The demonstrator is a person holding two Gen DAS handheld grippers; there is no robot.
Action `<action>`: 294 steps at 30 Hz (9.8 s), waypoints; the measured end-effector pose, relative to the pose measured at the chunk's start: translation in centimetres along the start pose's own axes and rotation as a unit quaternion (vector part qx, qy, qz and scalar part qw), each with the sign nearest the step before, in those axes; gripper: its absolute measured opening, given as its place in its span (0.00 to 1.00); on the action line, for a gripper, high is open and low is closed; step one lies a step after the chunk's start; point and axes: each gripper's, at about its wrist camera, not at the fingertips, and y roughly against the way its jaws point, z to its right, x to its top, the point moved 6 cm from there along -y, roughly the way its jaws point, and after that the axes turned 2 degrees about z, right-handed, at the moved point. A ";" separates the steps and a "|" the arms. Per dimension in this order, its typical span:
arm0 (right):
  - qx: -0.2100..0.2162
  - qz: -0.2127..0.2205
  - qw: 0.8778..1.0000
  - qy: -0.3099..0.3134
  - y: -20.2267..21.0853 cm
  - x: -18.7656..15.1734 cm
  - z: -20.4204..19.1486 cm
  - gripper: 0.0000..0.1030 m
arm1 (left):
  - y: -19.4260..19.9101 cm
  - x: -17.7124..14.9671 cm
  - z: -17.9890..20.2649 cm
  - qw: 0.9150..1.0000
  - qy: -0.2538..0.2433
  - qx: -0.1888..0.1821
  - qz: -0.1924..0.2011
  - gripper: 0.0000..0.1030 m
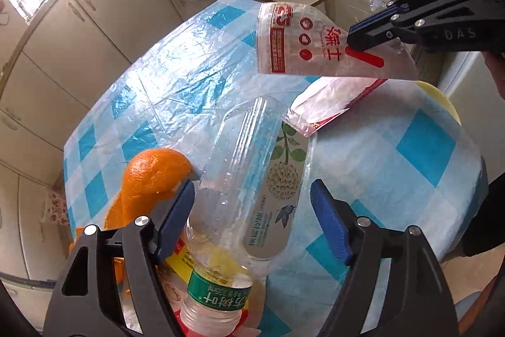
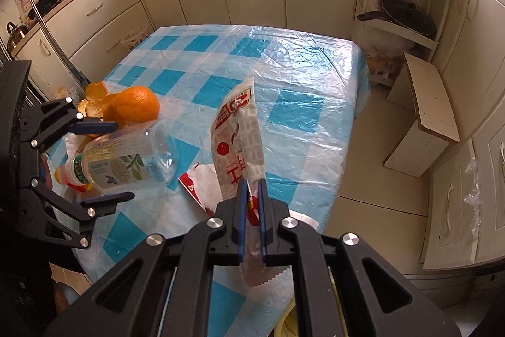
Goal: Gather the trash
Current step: 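Grasp the clear plastic bottle with the left tool while the right tool holds the packet, then drop the packet into the yellow bin with the right tool while the left tool carries the bottle, then release the clear bottle into the yellow bin with the left tool, then bring both tools back to the table toward the orange and peels, then grasp the whole orange with the right tool, then grasp the large orange peel with the left tool, then lift the orange with the right tool while the left tool lifts the peel, then carry orange and peel over the yellow bin and open both tools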
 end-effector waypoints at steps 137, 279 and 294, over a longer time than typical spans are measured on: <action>-0.028 0.048 0.998 0.028 -7.7 7.4 -15.8 0.90 | 5.2 -13.7 -14.2 0.904 0.419 -0.082 0.021 0.87; 0.028 0.043 0.973 -0.225 8.2 -12.6 9.6 0.05 | 7.4 4.4 5.8 0.896 0.327 -0.263 0.146 0.07; -0.012 0.052 0.953 -0.298 10.6 -15.0 14.5 0.39 | 0.1 6.3 22.8 0.921 0.282 -0.266 0.034 0.13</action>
